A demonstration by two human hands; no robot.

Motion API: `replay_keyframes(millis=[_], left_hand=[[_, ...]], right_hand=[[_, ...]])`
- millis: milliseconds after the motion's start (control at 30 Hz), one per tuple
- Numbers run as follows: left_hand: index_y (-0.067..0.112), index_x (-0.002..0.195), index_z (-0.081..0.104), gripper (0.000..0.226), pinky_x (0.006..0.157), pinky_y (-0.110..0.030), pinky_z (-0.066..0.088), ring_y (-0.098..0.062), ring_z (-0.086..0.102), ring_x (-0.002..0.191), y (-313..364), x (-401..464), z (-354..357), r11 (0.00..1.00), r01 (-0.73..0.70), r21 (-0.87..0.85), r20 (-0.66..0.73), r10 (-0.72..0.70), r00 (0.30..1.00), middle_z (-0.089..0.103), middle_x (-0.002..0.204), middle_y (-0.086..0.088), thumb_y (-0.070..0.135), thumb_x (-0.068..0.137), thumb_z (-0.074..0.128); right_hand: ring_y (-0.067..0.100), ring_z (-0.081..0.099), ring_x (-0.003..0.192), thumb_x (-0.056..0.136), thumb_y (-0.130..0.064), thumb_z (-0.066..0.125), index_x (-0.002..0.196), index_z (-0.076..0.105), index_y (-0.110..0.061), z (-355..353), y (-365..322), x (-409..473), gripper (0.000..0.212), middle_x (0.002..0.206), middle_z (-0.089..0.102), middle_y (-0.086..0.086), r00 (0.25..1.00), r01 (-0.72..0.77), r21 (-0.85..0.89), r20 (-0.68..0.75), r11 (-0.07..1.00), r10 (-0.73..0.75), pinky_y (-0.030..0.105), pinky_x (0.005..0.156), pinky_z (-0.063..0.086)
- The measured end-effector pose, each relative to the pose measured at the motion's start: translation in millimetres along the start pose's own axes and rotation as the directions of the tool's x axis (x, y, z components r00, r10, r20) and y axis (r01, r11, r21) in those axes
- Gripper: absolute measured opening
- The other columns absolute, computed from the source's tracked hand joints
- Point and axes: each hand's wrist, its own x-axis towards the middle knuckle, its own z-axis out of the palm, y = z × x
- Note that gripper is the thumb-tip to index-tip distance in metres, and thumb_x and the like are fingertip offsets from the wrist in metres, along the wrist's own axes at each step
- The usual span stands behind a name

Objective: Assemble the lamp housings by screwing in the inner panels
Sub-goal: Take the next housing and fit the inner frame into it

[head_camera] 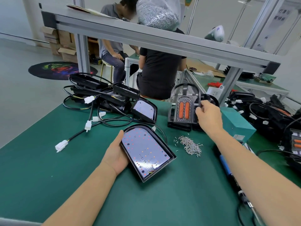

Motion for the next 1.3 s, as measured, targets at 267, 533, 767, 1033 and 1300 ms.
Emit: replay_keyframes(millis=[267,533,767,1033,1300], left_hand=[[0.007,0.106,0.073,0.059,0.087,-0.045,0.050,-0.027,0.068,0.102,-0.9,2.4,1.8,1.000,-0.002,-0.027,0.025,0.003,1.000,0.067,0.117,-0.015,0.049,0.098,0.033],[0.005,0.116,0.067,0.065,0.099,-0.044,0.042,-0.029,0.064,0.106,-0.3,4.1,0.4,1.000,0.007,-0.026,0.047,-0.006,0.999,0.064,0.122,-0.018,0.054,0.098,0.028],[0.004,0.108,0.072,0.069,0.087,-0.044,0.054,-0.030,0.064,0.109,-0.6,-0.8,4.2,0.999,-0.003,-0.038,0.128,0.007,0.992,0.064,0.121,-0.018,0.056,0.096,0.027],[0.001,0.116,0.067,0.062,0.075,-0.043,0.058,-0.031,0.065,0.107,-0.2,-4.5,7.5,0.999,-0.009,-0.050,0.136,0.015,0.991,0.064,0.122,-0.020,0.048,0.099,0.029],[0.002,0.116,0.066,0.053,0.088,-0.044,0.048,-0.028,0.067,0.103,-1.8,-2.2,6.9,1.000,-0.016,-0.010,0.077,0.017,0.997,0.066,0.119,-0.017,0.040,0.099,0.033]], right_hand=[[0.020,0.052,0.070,0.094,-0.009,0.056,0.102,0.072,-0.006,16.6,-46.3,-56.2,0.018,0.087,0.067,0.014,0.787,0.252,0.297,0.491,0.921,-0.374,0.030,0.067,0.039],[0.009,0.035,0.057,0.094,-0.014,0.055,0.094,0.067,-0.007,26.4,-35.5,-79.9,0.014,0.069,0.051,0.006,0.740,0.183,0.279,0.592,0.943,-0.319,0.026,0.056,0.031],[0.007,0.040,0.056,0.093,-0.015,0.057,0.105,0.061,-0.023,32.8,-36.2,-85.4,0.015,0.065,0.050,-0.005,0.796,0.234,0.195,0.524,0.953,-0.302,0.025,0.056,0.034],[0.014,0.044,0.060,0.091,-0.012,0.059,0.109,0.063,-0.018,34.0,-33.4,-89.5,0.020,0.062,0.051,-0.001,0.844,0.250,0.187,0.439,0.950,-0.308,0.029,0.063,0.039],[0.013,0.048,0.078,0.092,-0.020,0.061,0.118,0.066,-0.021,37.4,-32.5,-95.2,0.027,0.079,0.049,-0.011,0.870,0.319,0.085,0.369,0.944,-0.327,0.031,0.076,0.044]])
